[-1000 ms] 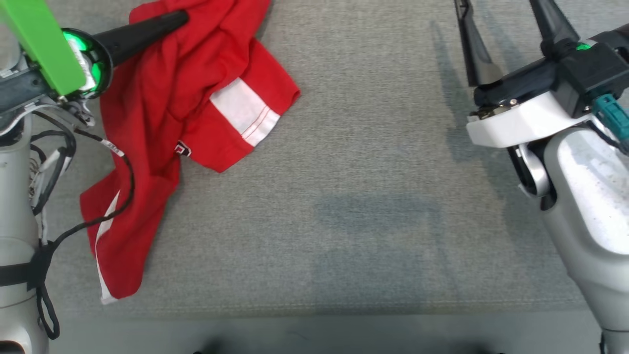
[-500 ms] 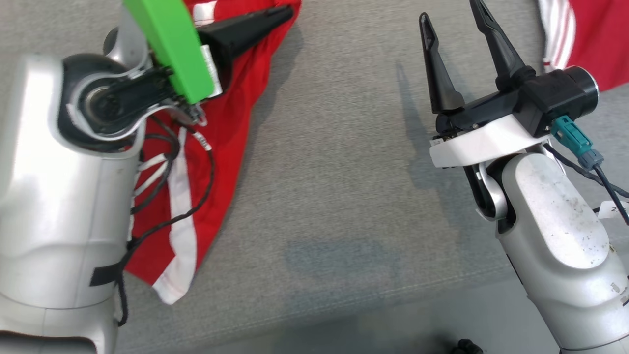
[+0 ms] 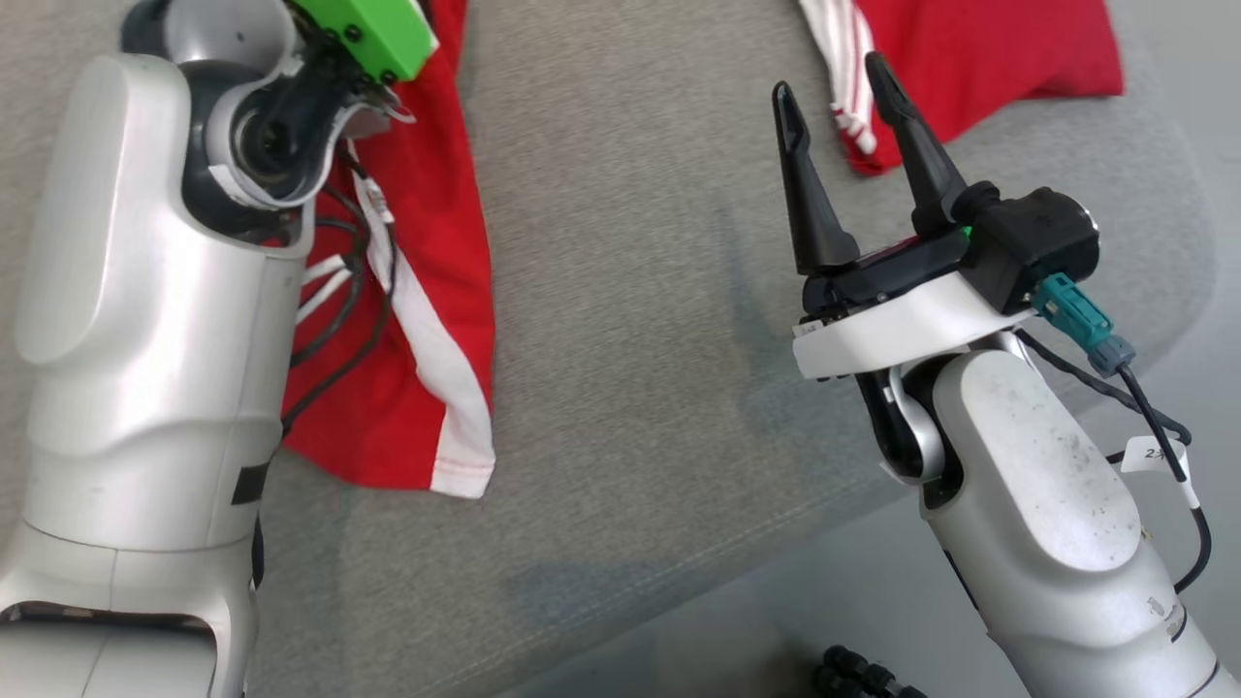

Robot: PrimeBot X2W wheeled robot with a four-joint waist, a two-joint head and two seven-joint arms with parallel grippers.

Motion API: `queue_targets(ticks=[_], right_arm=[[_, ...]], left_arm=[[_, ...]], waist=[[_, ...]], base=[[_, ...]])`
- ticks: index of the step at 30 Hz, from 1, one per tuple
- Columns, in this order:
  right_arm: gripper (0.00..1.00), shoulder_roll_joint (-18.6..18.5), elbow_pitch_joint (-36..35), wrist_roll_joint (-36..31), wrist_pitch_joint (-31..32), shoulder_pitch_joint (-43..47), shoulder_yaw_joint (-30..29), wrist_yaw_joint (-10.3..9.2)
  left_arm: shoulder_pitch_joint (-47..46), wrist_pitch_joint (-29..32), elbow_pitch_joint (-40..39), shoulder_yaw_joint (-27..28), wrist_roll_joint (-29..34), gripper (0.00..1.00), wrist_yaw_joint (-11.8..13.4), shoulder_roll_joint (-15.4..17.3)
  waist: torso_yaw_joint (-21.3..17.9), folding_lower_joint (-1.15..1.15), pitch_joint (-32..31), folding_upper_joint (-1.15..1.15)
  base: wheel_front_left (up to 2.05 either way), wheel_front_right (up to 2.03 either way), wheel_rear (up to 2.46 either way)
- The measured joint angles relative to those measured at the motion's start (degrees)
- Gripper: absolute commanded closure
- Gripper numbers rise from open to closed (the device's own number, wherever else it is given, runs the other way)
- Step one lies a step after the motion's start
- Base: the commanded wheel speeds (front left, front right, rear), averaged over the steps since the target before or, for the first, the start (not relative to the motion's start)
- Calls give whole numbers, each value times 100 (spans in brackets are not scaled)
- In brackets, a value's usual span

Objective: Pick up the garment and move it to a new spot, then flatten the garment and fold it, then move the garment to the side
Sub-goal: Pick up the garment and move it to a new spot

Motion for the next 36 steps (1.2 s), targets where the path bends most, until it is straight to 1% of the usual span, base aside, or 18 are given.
queue_targets(ticks=[3, 5, 7, 12, 13, 14, 15, 18, 21, 24, 25, 28, 31, 36], right_arm=[[0, 27, -11, 24, 0, 12, 64, 19], [0, 53, -13, 43, 1, 12, 107, 60], [0, 68, -14, 49, 1, 12, 120, 62], [0, 69, 11, 88, 1, 49, 186, 113], [0, 71, 19, 89, 0, 79, 186, 112], [0, 70, 33, 89, 0, 103, 183, 112], [0, 68, 52, 89, 0, 132, 181, 113], [0, 67, 125, 87, 0, 203, 198, 165], [0, 71, 182, 42, 1, 208, 216, 212], [0, 69, 236, 4, 0, 254, 215, 223], [0, 64, 266, -15, 1, 291, 216, 261], [0, 3, 363, -47, 1, 416, 220, 282], [0, -83, 490, -58, 1, 571, 230, 332], [0, -112, 800, 51, 1, 985, 289, 417]], left_arm=[[-19, -423, 301, 204, 281, 100, 10, 11], [-22, -557, 479, 176, 466, 100, 9, 22], [-23, -595, 671, 55, 558, 100, 5, 23], [20, -571, 1157, -149, 557, 100, 2, 16], [26, -521, 1240, -193, 553, 74, 2, 22], [30, -502, 1305, -232, 542, 63, 2, 21], [30, -500, 1349, -292, 542, 0, 2, 19], [28, -428, 1421, -449, 517, 0, 2, 14], [16, -388, 1427, -747, 581, 0, -33, 43], [-13, -342, 1408, -1024, 773, 0, -257, 42], [-16, -311, 1401, -1087, 823, 0, -337, 42], [-16, -348, 1322, -1102, 825, 0, -565, 45], [-22, -480, 1209, -1091, 808, 0, -737, 45], [-20, -742, 1126, -889, 697, 0, -911, 82]], waist=[[-253, 0, -35, 0], [-423, 0, -49, 0], [-587, 0, -58, 0], [-922, 0, -65, 0], [-966, 0, -67, 0], [-998, 0, -67, 0], [-1011, 0, -67, 0], [-964, 0, -69, 0], [-867, 0, -96, 0], [-754, 0, -150, 0], [-711, 0, -175, 0], [-573, 0, -264, 0], [-412, 0, -373, 0], [-93, 0, -579, 0]], base=[[0, 0, 0], [0, 0, 0], [0, 0, 0], [0, 0, 0], [0, 0, 0], [0, 0, 0], [0, 0, 0], [0, 0, 0], [0, 0, 0], [0, 0, 0], [0, 0, 0], [0, 0, 0], [0, 0, 0], [0, 0, 0]])
